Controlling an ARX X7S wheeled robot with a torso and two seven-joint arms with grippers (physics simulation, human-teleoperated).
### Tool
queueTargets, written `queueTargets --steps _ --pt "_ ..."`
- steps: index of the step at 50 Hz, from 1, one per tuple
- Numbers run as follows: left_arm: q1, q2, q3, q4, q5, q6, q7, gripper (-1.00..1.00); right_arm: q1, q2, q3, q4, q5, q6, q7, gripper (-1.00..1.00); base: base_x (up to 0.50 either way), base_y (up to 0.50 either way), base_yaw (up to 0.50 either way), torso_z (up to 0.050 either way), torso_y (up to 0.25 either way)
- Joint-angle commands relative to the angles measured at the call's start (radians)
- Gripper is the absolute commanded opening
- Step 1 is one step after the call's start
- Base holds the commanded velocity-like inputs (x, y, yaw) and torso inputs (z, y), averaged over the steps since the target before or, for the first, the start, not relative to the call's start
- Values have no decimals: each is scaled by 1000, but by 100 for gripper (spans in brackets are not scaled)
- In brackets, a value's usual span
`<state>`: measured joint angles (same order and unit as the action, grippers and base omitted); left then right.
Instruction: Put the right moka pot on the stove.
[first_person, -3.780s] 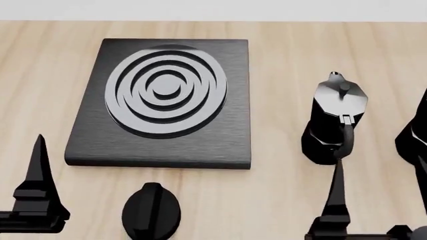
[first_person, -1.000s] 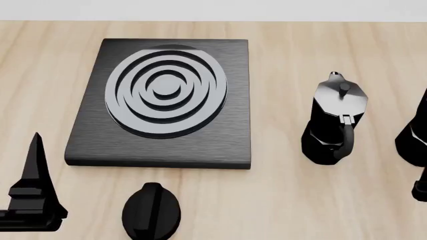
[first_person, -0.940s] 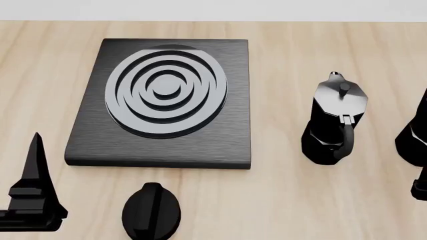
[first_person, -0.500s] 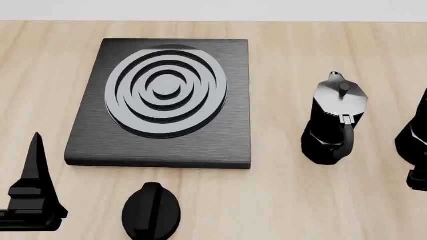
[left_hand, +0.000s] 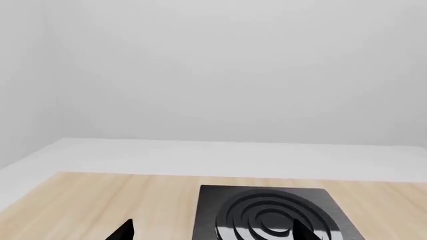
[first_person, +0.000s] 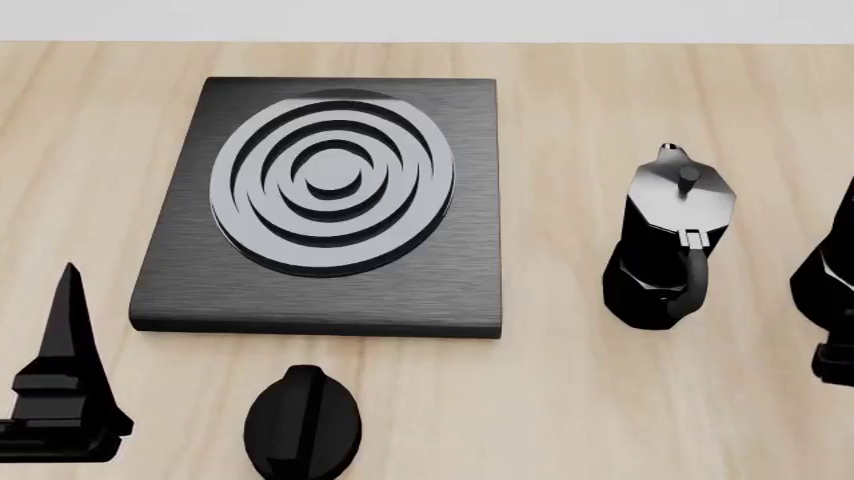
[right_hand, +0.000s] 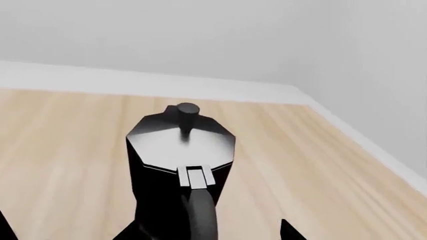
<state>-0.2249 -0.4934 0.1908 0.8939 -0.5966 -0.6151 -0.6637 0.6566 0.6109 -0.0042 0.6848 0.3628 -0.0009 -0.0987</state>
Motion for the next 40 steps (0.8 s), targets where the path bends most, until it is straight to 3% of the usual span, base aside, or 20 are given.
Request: queueTargets --steps 1,14,15,26,40 --pt "4 -2 2 0 2 9 -3 100 25 -13 -15 64 -20 -26 -8 100 0 0 0 0 0" --pt "5 -5 5 -1 2 19 -4 100 34 -19 -21 82 -31 -39 -3 100 0 0 0 0 0" --pt "1 -5 3 2 -4 12 -7 100 31 -18 -14 72 -20 -35 -7 -100 0 0 0 0 0" --pt "-1 -8 6 0 -8 13 -10 100 -1 -6 2 -11 3 3 8 -100 0 0 0 0 0" --pt "2 -12 8 -2 -8 19 -13 100 -174 63 89 -379 114 135 72 -100 0 0 0 0 0"
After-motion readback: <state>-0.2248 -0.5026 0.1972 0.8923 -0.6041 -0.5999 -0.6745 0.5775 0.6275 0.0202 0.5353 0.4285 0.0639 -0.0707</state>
